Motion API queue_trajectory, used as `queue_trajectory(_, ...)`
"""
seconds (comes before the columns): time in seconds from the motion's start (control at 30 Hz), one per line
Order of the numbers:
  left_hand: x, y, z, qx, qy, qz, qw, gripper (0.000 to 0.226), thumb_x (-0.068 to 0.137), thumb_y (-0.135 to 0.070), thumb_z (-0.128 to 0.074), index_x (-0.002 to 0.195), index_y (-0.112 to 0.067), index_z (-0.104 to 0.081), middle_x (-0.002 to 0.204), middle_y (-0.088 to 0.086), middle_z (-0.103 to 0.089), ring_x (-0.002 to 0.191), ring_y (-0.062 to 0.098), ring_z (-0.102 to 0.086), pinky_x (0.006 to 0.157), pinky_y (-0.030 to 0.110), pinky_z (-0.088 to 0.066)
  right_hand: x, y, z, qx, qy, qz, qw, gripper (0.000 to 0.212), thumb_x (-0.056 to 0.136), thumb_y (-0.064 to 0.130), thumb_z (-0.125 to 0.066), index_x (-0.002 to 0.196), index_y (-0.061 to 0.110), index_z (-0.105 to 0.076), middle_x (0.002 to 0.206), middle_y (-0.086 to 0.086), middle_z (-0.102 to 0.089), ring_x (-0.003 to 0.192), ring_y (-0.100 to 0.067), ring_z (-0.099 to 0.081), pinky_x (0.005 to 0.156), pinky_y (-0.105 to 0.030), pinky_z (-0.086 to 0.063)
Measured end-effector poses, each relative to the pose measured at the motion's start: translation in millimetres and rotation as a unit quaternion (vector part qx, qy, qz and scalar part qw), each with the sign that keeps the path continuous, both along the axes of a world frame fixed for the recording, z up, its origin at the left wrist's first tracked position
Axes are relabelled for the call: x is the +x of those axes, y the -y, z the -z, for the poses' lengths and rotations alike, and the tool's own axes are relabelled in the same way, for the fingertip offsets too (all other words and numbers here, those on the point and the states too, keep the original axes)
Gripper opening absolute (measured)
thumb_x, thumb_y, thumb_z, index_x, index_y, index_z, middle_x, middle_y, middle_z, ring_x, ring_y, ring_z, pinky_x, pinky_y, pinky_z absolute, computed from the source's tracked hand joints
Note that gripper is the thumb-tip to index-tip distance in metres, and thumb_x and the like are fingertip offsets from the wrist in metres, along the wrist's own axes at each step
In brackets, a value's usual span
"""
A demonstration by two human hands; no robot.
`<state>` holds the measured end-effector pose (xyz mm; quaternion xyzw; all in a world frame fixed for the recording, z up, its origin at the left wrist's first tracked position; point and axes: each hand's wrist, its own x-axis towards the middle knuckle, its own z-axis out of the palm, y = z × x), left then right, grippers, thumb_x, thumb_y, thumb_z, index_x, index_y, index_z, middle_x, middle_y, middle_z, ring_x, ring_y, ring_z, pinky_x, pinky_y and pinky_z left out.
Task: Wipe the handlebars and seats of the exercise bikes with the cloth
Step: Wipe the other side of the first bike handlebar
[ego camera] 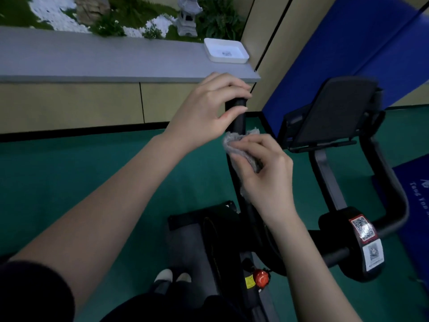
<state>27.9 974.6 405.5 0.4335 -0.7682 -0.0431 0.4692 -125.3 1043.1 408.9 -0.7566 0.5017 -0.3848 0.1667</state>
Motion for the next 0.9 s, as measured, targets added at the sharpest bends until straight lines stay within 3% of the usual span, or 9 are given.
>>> queue_trajectory(0.07,0,0,0,0.002,-0.004,-0.002,1.000,0.022,0.089,-0.018,-0.065,0.106,-0.004,-0.070,0.111,0.008,-0.065,0.105,0.024,-0.058,0.096,0.028,-0.042,-10,-3,0,0.018,-0.032,-0.050,0.998,0.013,0.081,0.000,-0.070,0.092,0.006,-0.076,0.094,-0.004,-0.068,0.092,-0.016,-0.064,0.087,-0.018,-0.046)
queue_trajectory(0.13,0,0,0,0.005,-0.006,-0.003,1.000,0.022,0.089,-0.017,-0.065,0.107,-0.005,-0.070,0.112,0.007,-0.065,0.105,0.024,-0.057,0.096,0.028,-0.042,-22,-7,-1,0.038,-0.038,-0.070,0.996,0.013,0.081,0.002,-0.071,0.090,0.010,-0.076,0.092,0.000,-0.068,0.092,-0.012,-0.064,0.085,-0.016,-0.046)
queue_trajectory(0.2,-1,-1,-1,0.009,-0.005,-0.004,1.000,0.022,0.089,-0.017,-0.065,0.107,-0.004,-0.070,0.112,0.008,-0.065,0.105,0.025,-0.057,0.096,0.028,-0.042,-26,-8,-2,0.031,-0.017,-0.058,0.998,0.013,0.082,0.001,-0.069,0.090,0.009,-0.075,0.092,0.001,-0.068,0.092,-0.009,-0.063,0.085,-0.013,-0.044)
queue_trajectory(0.3,-3,-3,-3,0.014,-0.003,-0.008,1.000,0.022,0.089,-0.016,-0.065,0.107,-0.004,-0.070,0.112,0.008,-0.065,0.106,0.025,-0.057,0.097,0.030,-0.042,-16,-3,-1,-0.005,-0.006,-0.043,0.999,0.014,0.084,-0.002,-0.066,0.093,0.005,-0.074,0.098,-0.002,-0.069,0.097,-0.016,-0.063,0.089,-0.021,-0.046)
queue_trajectory(0.47,-5,-6,-4,-0.041,0.079,-0.045,0.995,0.022,0.088,-0.013,-0.063,0.106,-0.001,-0.070,0.113,0.010,-0.066,0.108,0.031,-0.059,0.088,0.047,-0.044,-33,-11,4,0.039,-0.017,-0.107,0.993,0.016,0.084,0.001,-0.067,0.092,0.013,-0.075,0.098,0.007,-0.072,0.098,-0.013,-0.064,0.089,-0.023,-0.047)
queue_trajectory(0.6,-12,-12,2,-0.100,0.153,-0.017,0.983,0.018,0.090,-0.014,-0.062,0.101,-0.003,-0.072,0.112,0.008,-0.068,0.115,0.029,-0.058,0.094,0.044,-0.043,-48,-12,9,0.111,0.099,0.016,0.989,0.016,0.087,0.007,-0.064,0.090,0.020,-0.072,0.091,0.012,-0.072,0.092,-0.001,-0.065,0.083,-0.019,-0.047)
queue_trajectory(0.7,-12,-13,7,-0.089,0.169,-0.003,0.982,0.017,0.093,-0.015,-0.060,0.096,-0.003,-0.072,0.106,0.007,-0.070,0.117,0.028,-0.057,0.099,0.044,-0.041,-34,6,12,0.157,0.150,0.100,0.971,0.012,0.090,0.012,-0.062,0.089,0.021,-0.071,0.085,0.011,-0.071,0.085,-0.005,-0.066,0.080,-0.025,-0.050)
queue_trajectory(0.9,-11,-13,11,-0.078,0.166,-0.011,0.983,0.018,0.094,-0.016,-0.058,0.095,-0.004,-0.071,0.105,0.006,-0.068,0.120,0.026,-0.055,0.100,0.040,-0.039,-34,-2,22,0.185,0.136,0.069,0.971,0.014,0.091,0.015,-0.059,0.095,0.020,-0.072,0.083,0.009,-0.072,0.083,-0.006,-0.067,0.079,-0.033,-0.054)
